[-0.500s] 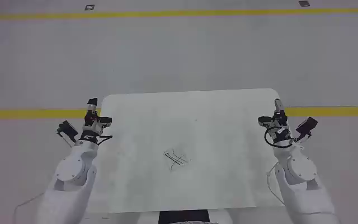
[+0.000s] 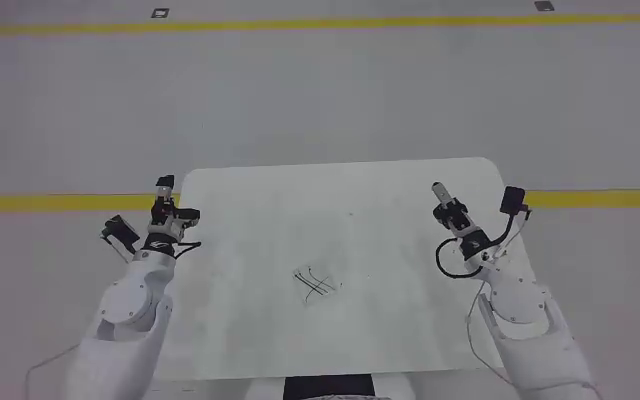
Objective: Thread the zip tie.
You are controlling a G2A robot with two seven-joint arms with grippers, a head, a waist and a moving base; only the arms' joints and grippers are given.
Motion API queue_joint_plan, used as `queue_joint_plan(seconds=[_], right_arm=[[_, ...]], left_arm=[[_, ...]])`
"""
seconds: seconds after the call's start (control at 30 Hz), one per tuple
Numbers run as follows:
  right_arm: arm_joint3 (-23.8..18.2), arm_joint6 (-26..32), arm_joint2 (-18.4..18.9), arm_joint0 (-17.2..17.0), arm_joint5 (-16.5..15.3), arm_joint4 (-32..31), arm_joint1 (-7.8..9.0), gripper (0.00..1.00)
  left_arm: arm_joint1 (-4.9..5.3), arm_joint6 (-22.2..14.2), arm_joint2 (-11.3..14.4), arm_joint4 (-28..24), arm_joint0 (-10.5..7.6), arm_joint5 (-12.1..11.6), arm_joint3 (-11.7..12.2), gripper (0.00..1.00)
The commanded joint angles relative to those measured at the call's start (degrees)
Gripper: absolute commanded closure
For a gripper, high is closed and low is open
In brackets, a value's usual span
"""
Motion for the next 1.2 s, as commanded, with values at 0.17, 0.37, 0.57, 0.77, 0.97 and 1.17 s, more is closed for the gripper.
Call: queue_joint_plan(seconds=[0.17,0.37,0.57,0.77,0.97,1.17], right_arm=[[0.0,-0.1,0.1,0.0,0.0,0.2,-0.01,0.0],[-0.9,8.5,-1.4,4.5,0.1,-10.2,0.68,0.0],[-0.2,13.8,-4.5,5.1,0.3,-17.5,0.95,0.0],[-0.2,13.8,-4.4,5.0,-0.1,-17.6,0.97,0.0],[-0.2,13.8,-4.4,5.0,-0.1,-17.6,0.97,0.0],[-2.3,17.9,-8.0,8.6,-0.6,-27.5,1.16,0.0]], left_arm=[[0.0,0.0,0.0,0.0,0.0,0.0,0.0,0.0],[0.0,0.0,0.0,0.0,0.0,0.0,0.0,0.0],[0.0,0.0,0.0,0.0,0.0,0.0,0.0,0.0],[0.0,0.0,0.0,0.0,0.0,0.0,0.0,0.0],[0.0,0.0,0.0,0.0,0.0,0.0,0.0,0.0],[0.0,0.0,0.0,0.0,0.0,0.0,0.0,0.0]])
